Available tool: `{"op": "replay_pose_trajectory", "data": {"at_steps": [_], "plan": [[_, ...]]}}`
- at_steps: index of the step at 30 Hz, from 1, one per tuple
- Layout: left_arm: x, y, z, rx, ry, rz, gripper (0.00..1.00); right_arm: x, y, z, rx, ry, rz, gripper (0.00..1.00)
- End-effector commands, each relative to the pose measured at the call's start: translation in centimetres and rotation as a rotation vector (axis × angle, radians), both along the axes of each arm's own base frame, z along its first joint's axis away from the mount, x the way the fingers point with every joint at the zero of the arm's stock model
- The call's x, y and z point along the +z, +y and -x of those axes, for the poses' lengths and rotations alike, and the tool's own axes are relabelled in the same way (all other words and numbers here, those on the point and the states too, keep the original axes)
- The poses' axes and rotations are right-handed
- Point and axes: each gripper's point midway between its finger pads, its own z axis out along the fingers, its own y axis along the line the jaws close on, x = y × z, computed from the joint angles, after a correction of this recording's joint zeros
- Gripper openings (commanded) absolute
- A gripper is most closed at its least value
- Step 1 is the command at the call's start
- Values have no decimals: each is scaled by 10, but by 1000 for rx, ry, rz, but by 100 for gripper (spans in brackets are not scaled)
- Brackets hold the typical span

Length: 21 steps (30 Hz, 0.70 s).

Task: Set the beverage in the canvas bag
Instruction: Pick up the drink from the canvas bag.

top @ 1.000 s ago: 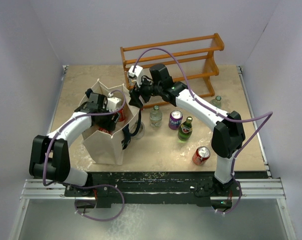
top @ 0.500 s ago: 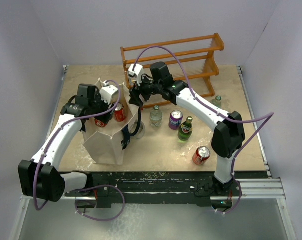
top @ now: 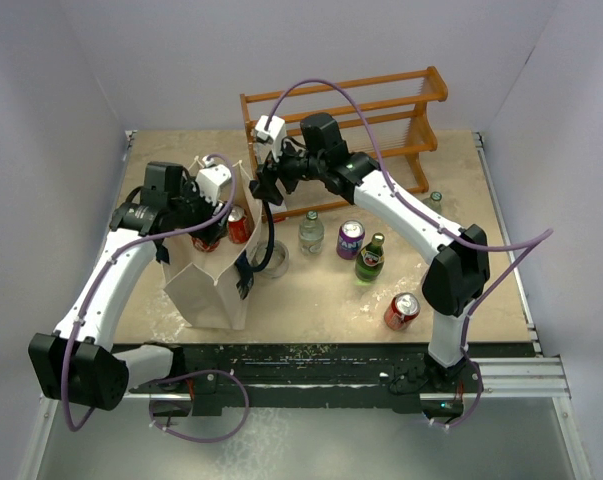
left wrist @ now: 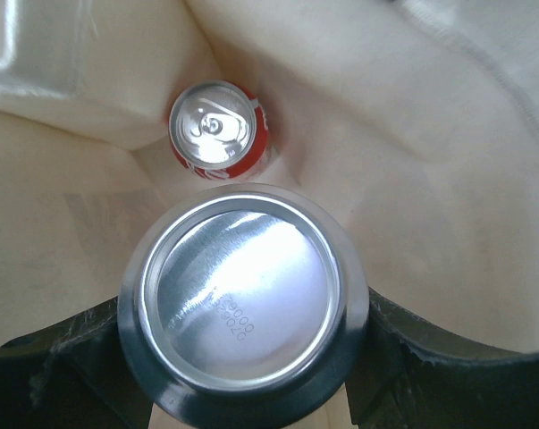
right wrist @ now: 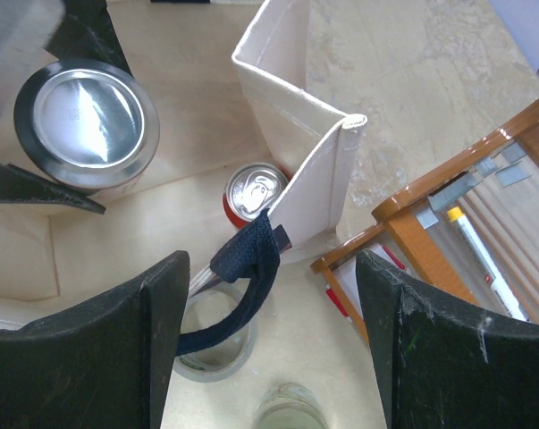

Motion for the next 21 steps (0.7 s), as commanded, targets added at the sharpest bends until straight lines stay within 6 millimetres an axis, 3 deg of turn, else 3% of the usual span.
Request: {"op": "replay_pose_trajectory", "data": {"at_steps": [1,12,17,21], "plan": [[83,-12,-12,-66,-243,81,0,48,6,7,33,-30,-92,76],[166,-4,-21,72,-367,246,0,109,10,14,60,-99,-226,78],[211,-6,-33,178,-350,476,0,133,8,19,51,-122,-295,82],[229,-6,-50,250,-240,715,0,152,4,26,54,-165,-350,85]]}}
